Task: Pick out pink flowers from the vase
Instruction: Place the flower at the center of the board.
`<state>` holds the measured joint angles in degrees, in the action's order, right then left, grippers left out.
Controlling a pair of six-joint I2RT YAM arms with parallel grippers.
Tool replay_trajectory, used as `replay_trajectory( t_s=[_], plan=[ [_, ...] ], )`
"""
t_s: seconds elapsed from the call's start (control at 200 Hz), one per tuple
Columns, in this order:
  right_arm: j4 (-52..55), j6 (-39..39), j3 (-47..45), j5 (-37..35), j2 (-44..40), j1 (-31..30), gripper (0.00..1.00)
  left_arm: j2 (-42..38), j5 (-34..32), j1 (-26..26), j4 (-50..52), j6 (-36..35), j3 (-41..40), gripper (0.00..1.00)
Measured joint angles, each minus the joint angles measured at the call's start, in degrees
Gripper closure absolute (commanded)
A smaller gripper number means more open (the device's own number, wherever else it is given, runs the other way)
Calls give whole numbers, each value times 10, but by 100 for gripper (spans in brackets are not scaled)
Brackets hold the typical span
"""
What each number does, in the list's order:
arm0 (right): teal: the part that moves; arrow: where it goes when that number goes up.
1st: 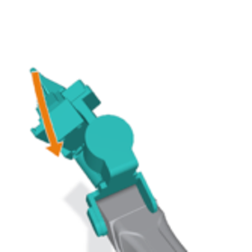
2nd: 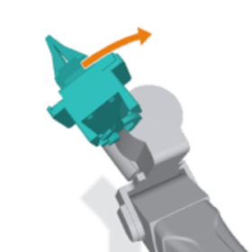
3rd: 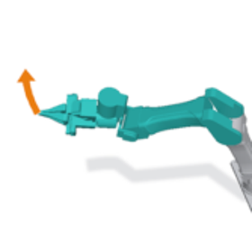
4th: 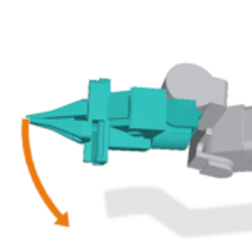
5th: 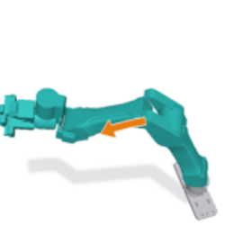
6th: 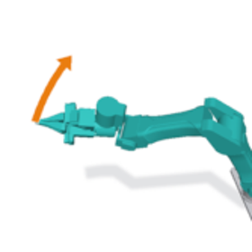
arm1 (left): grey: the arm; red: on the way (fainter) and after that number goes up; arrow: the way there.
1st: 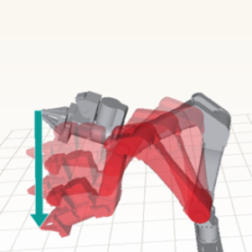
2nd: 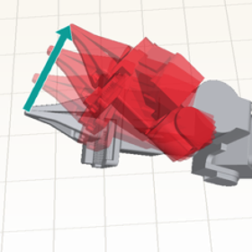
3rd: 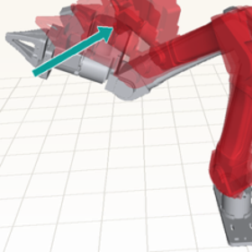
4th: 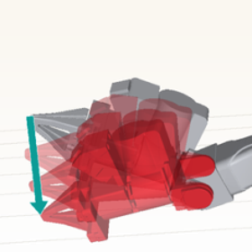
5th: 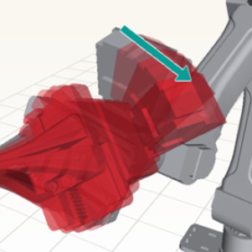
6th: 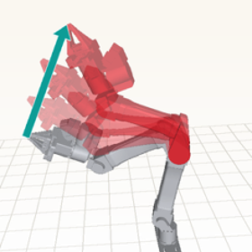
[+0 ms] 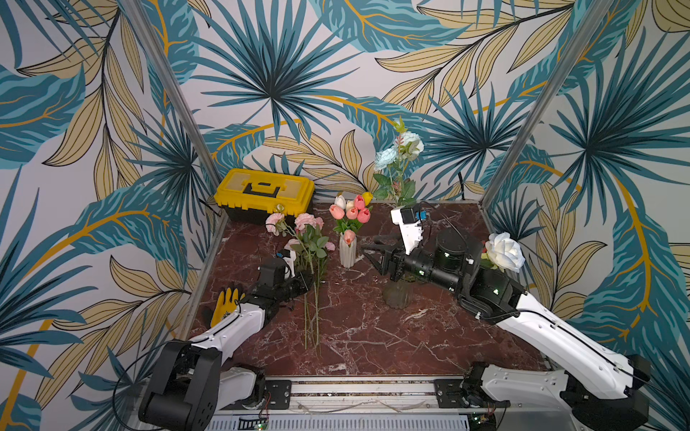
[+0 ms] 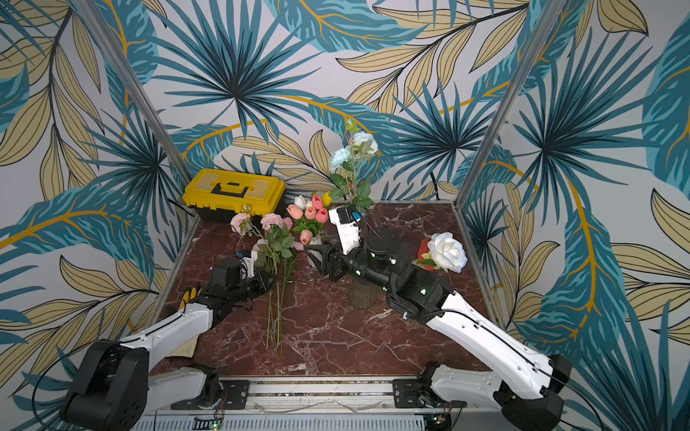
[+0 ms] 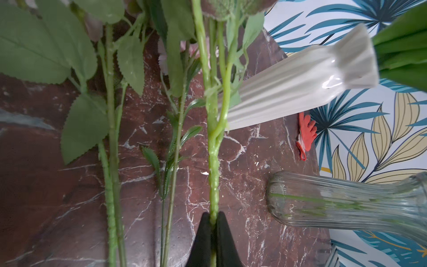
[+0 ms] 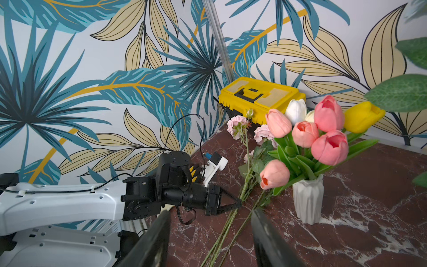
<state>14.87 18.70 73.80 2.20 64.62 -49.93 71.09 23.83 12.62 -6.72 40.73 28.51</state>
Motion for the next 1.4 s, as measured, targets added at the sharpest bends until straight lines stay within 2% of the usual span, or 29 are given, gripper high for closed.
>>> replay_trajectory(
  t_s=[0.045,0.135,0.345,0.411,0.586,0.726,1.081,1.402],
  plan=[
    [0,2,-3,0,0,0,43,10,1,-2,-2,-1,0,100],
    [0,3,-7,0,0,0,43,28,4,-6,-5,-3,0,90],
    [-1,6,-10,0,0,0,43,69,6,-11,-12,-4,1,86],
    [-1,6,-10,0,0,0,43,81,7,-11,-12,-2,4,80],
    [0,6,-10,0,0,-1,43,82,5,-12,-10,-2,7,76],
    [5,5,-10,-5,-2,-1,43,55,0,-13,5,-5,7,75],
    [109,-36,42,-31,-7,-1,43,-44,-22,-13,84,-28,20,58],
    [206,-105,63,-32,-9,-14,50,-152,-35,-5,178,-51,60,55]
  ],
)
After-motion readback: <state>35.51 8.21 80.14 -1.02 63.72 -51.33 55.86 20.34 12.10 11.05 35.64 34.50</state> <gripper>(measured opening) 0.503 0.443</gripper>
